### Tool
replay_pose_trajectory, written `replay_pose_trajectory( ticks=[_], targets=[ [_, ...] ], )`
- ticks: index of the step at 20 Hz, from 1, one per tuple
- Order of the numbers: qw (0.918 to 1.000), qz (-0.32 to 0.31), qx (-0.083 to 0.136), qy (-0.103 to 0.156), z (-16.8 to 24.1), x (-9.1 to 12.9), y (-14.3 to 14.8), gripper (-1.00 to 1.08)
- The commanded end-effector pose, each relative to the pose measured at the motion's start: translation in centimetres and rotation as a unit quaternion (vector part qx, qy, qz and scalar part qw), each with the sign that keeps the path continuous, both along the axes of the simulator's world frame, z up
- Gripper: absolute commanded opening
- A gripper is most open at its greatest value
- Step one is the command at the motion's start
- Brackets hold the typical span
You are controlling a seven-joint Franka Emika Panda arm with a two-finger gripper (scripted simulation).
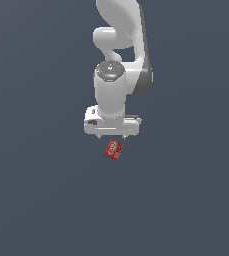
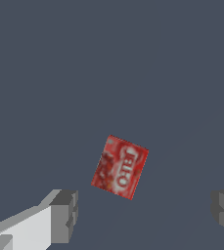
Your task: Pick up the object and move it to a goal position.
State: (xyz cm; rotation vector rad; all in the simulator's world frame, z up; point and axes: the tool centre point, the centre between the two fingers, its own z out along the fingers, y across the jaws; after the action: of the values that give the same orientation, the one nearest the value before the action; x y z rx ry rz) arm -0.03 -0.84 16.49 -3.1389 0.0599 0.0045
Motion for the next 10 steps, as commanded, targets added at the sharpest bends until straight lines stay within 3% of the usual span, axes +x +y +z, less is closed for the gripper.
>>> replay_pose_trajectory(
  ticks=[1,10],
  targets=[
    [1.0,0.0,0.0,0.0,0.0,0.0,0.0,1.0],
    [0.9999,-0.01,0.005,-0.007,0.9,0.5,-1.9,1.0]
  ],
)
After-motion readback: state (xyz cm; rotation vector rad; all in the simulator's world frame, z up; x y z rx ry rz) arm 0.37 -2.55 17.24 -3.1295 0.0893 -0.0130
